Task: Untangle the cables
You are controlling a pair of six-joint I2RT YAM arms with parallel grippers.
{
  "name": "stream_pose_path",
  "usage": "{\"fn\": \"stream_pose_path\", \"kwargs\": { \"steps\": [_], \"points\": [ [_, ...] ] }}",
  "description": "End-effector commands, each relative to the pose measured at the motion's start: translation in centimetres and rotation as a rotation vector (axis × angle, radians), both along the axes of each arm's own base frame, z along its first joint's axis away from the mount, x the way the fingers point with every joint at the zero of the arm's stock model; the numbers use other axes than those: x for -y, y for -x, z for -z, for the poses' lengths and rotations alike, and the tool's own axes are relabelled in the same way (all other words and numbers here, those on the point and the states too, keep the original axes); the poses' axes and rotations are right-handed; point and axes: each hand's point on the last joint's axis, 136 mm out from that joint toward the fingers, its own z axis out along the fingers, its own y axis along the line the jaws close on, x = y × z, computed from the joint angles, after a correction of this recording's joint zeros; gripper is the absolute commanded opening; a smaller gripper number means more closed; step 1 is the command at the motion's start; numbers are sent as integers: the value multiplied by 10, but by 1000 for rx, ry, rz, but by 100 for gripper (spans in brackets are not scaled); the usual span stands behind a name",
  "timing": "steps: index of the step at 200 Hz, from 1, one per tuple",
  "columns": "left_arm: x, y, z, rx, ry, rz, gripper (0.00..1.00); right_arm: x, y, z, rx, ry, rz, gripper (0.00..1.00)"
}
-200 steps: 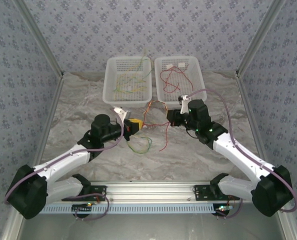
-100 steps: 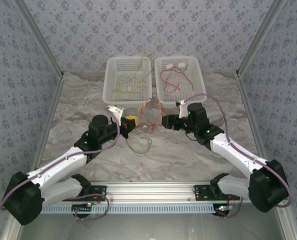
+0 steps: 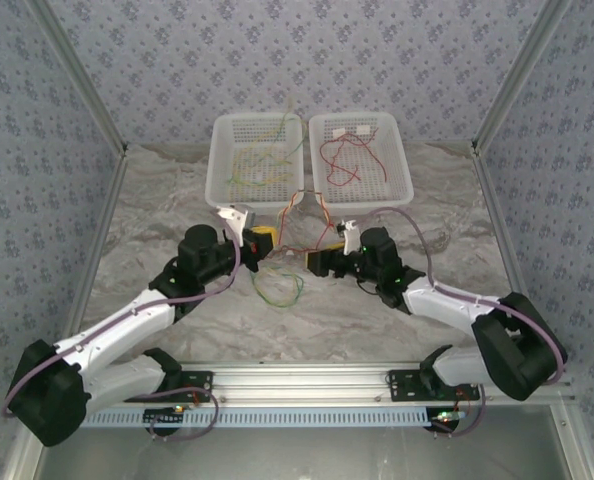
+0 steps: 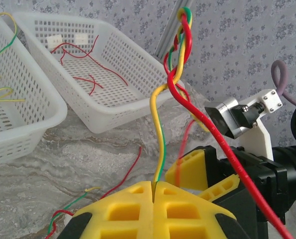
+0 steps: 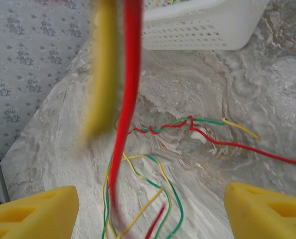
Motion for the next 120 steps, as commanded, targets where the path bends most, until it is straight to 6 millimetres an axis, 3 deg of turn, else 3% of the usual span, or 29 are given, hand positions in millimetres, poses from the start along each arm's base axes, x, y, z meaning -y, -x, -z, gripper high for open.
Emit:
{"fn": "stream_pose_path", "kwargs": {
  "steps": [1, 15, 24, 32, 49, 62, 89, 120],
  "points": [
    [4, -1, -18, 27, 41, 11, 0, -4, -21, -18, 82, -22, 66, 79],
    [6, 0, -19, 25, 52, 19, 0, -2, -31, -15, 88, -14, 115, 78],
    [6, -1, -19, 25, 56, 17, 0, -2, -36, -15, 99, -15, 133, 72],
    [6, -1, -19, 25, 56, 11, 0, -1, -41, -16, 108, -11, 147, 58],
    [-2, -5, -19, 28, 52, -37, 0, 8, -49, -17, 104, 15, 214, 15],
    [-17, -11, -20, 39, 34, -126, 0, 17, -49, -19, 113, 16, 243, 1],
    [-75, -29, -16, 46, -15, -426, 0, 45, -52, -18, 71, 37, 297, 0],
    [-141, -40, -3, -32, -30, -670, 0, 94, -50, -35, 48, -14, 392, 0]
  ]
}}
